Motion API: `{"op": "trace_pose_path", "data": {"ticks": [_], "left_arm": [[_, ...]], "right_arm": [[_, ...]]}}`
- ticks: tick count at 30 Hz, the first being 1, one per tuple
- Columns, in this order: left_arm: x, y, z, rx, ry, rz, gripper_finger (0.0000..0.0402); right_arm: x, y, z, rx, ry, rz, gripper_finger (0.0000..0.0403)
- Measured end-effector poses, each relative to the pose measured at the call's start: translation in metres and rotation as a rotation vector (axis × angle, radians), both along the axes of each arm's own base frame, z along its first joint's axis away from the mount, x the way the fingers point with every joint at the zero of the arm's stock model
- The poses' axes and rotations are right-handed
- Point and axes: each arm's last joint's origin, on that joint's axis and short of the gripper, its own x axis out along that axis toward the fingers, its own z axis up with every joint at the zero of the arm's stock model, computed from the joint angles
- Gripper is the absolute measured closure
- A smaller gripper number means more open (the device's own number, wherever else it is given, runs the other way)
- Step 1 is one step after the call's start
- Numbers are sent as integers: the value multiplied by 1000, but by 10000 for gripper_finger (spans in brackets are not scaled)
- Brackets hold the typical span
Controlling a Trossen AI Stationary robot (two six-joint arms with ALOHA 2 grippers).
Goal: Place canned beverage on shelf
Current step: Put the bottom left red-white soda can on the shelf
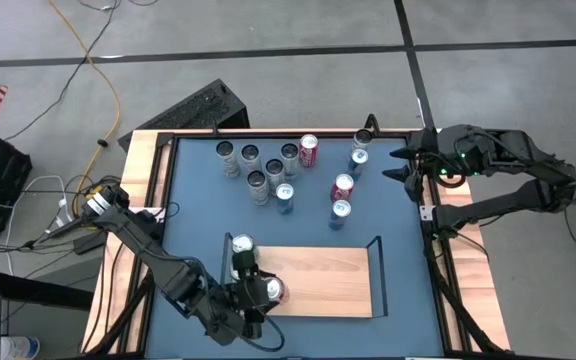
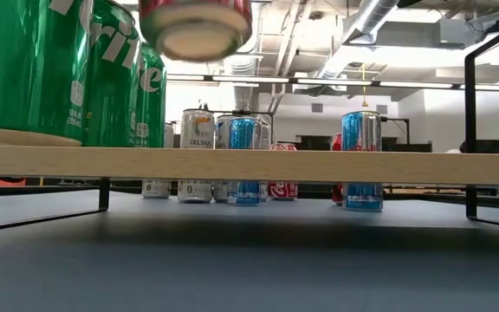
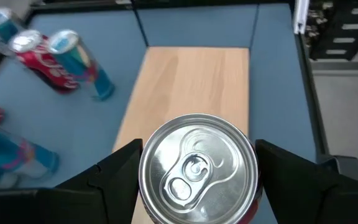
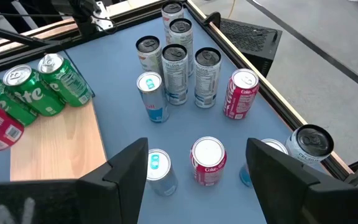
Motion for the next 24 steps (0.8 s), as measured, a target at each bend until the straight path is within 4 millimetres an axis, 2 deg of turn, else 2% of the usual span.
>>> {"op": "trace_pose_path", "data": {"ticks": [13, 19, 24], "left_arm": [[13, 16, -10, -65, 90, -99, 139], [13, 15, -10, -54, 81, -88, 139], [11, 13, -21, -51, 61, -68, 139]], "right_arm": [[0, 0, 0, 0, 1, 0, 147], [0, 0, 0, 0, 1, 1, 147], [0, 0, 0, -1, 2, 1, 147]]}}
